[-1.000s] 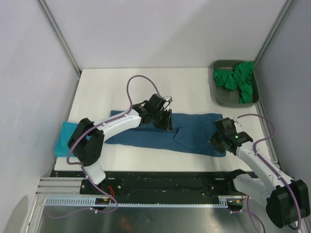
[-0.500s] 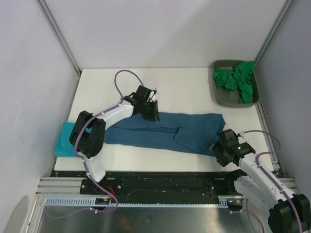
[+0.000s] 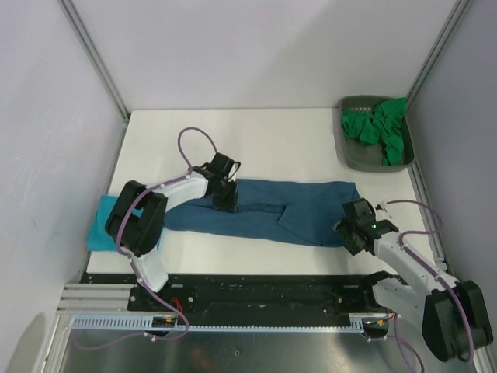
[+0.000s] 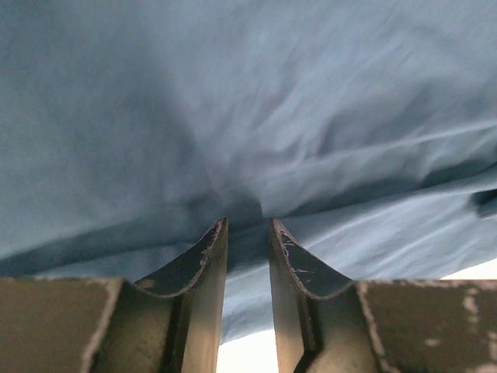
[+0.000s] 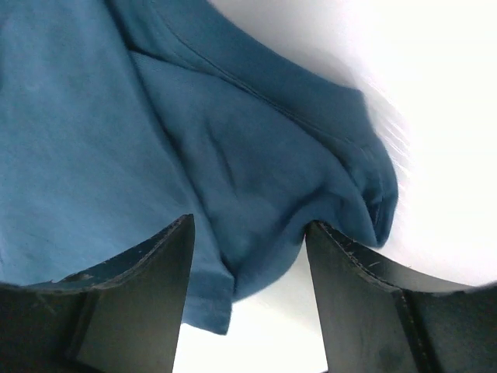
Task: Fold and stack the t-shirts
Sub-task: Fold the other side of the tshirt into a rectangle, then rotate the tshirt 90 degrees
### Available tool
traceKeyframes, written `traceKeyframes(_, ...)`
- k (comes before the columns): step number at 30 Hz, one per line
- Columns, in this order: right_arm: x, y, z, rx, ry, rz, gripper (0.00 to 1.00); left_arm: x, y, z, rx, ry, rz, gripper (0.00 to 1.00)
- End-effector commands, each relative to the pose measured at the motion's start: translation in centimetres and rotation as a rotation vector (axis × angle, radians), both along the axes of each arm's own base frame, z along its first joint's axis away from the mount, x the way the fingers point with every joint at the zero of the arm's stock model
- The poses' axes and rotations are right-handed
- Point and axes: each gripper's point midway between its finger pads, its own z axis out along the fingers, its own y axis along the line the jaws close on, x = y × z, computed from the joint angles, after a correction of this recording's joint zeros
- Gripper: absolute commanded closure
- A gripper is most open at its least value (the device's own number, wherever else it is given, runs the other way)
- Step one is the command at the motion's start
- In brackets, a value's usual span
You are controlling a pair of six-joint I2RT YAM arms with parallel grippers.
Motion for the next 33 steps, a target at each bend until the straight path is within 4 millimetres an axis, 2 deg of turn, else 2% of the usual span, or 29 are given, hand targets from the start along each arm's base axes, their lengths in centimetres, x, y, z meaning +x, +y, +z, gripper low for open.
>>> traceKeyframes(1,3.8,0.2,0.1,-0.039,-0.071,0.015,0.37,-1.7,1.3,1.3,0.036,-0.048,0.012,0.69)
traceKeyframes(8,8.3,2.6,-1.7,-0.055,-0.015,0.143,0.4,-5.5,2.3,-0.8,0.09,0.009,0.001,0.7)
traceKeyframes(10,10.3,3.7,-1.9,-0.047,-0.011,0.189,0.42,-6.7,2.3,-1.2,0.087,0.03,-0.001,0.7)
traceKeyframes(13,13.2,5.1,-2.3,-0.048,0.008,0.256,0.43,-8.1,1.6,-0.9,0.051,0.05,0.001,0.71)
traceKeyframes(16,17.0,6.3,-2.0,-0.064,0.0,0.323,0.43,-8.4,0.1,0.2,0.001,0.049,-0.006,0.7)
traceKeyframes(20,23.0,7.0,-1.4,-0.118,-0.029,0.404,0.44,-7.4,-2.3,1.2,-0.043,0.045,-0.002,0.7)
traceKeyframes(23,27.8,7.0,-2.4,-0.157,-0.024,0.484,0.44,-5.7,-4.7,1.5,-0.094,0.055,0.019,0.71)
traceKeyframes(27,35.4,7.6,-2.2,-0.223,-0.046,0.58,0.43,-2.4,-9.7,2.2,-0.208,0.076,0.042,0.71)
traceKeyframes(28,37.9,7.9,-0.8,-0.241,-0.085,0.592,0.42,-1.2,-11.2,2.9,-0.244,0.073,0.038,0.71)
traceKeyframes(29,39.4,7.9,-0.1,-0.251,-0.098,0.6,0.42,-0.2,-12.5,3.4,-0.273,0.073,0.034,0.71)
traceKeyframes(31,41.2,7.8,1.4,-0.245,-0.126,0.608,0.41,1.1,-14.0,4.2,-0.317,0.072,0.023,0.7)
traceKeyframes(33,41.7,7.3,2.8,-0.229,-0.145,0.6,0.4,1.8,-14.4,5.3,-0.334,0.044,0.013,0.69)
